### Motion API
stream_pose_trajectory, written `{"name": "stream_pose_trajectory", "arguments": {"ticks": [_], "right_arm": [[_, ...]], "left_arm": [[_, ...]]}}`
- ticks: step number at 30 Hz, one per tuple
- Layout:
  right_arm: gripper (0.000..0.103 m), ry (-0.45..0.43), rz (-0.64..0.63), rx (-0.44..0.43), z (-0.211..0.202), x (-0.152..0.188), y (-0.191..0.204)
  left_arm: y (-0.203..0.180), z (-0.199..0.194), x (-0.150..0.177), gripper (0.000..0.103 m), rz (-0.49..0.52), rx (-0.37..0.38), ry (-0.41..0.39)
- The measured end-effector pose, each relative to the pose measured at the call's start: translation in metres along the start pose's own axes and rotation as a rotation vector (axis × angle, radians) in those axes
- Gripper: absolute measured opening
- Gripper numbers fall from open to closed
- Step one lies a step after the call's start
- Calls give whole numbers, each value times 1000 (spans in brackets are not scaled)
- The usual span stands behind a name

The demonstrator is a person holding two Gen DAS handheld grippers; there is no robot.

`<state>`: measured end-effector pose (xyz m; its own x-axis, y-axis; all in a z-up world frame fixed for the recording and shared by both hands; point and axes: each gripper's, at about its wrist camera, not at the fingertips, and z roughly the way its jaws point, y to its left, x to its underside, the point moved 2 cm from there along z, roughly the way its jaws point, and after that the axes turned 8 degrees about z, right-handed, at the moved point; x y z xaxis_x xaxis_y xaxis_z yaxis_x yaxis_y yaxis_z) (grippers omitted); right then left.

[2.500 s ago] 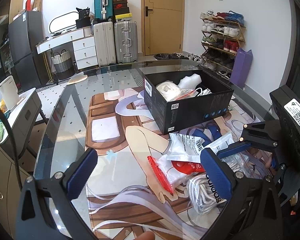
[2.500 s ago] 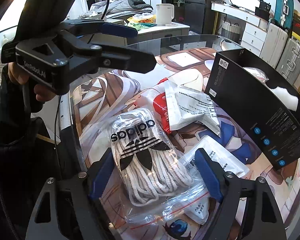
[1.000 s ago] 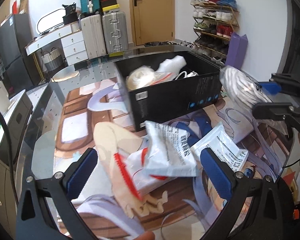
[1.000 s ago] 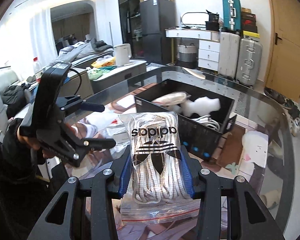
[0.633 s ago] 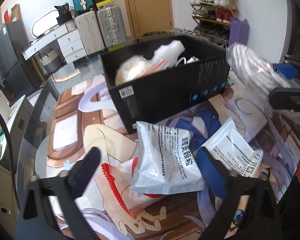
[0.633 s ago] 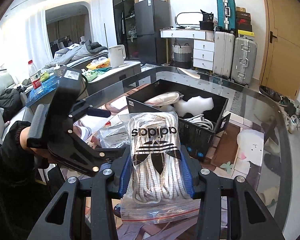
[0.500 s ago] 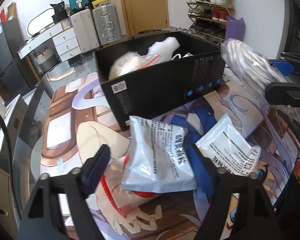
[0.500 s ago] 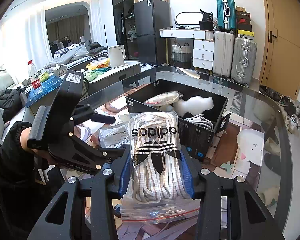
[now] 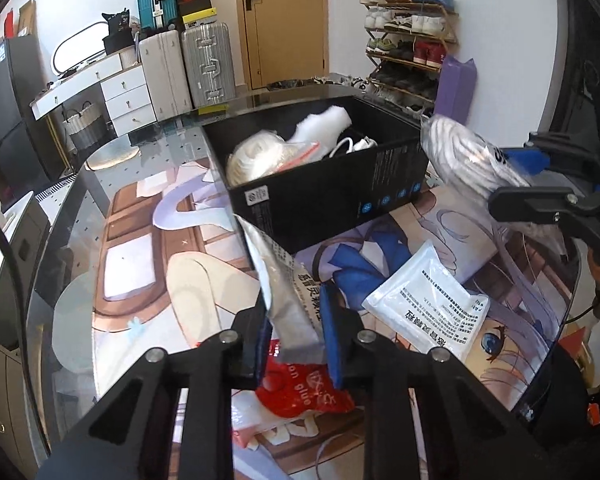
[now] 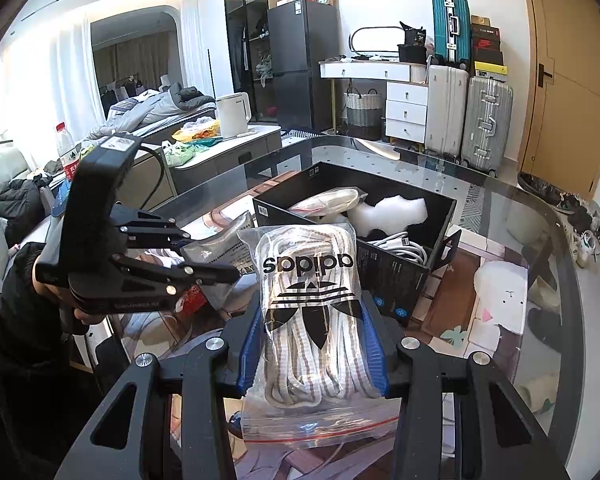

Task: Organize soft objects
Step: 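Lift the adidas bag with the right tool while the left tool grasps the silver printed packet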

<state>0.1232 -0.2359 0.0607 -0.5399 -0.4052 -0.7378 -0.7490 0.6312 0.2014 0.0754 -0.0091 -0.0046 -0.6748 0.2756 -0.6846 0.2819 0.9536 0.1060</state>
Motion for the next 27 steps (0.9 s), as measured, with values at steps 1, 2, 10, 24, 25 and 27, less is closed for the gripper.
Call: {"name": "stream_pose_trajectory", "arguments": {"ticks": [1,2,10,24,25,27], "right_arm": [[45,1,-2,-1,1,0,1],[45,2,-3,-2,1,0,2],[45,7,-4,-5,2,3,2],[45,17,-7,-1,5,5,3],[45,18,-8,0,5,5,3],[45,17,-5,-1,4,4,3]], "left_arm": [[1,0,0,21,-8,5,-2],[3,1,0,21,-17,11,-1],[6,9,0,70,-8,-80,24],[2,18,-3,76,-32,-98,71],[1,18,-3,76,-33,-99,76],[0,17,-3,77,-35,-93,78]]}}
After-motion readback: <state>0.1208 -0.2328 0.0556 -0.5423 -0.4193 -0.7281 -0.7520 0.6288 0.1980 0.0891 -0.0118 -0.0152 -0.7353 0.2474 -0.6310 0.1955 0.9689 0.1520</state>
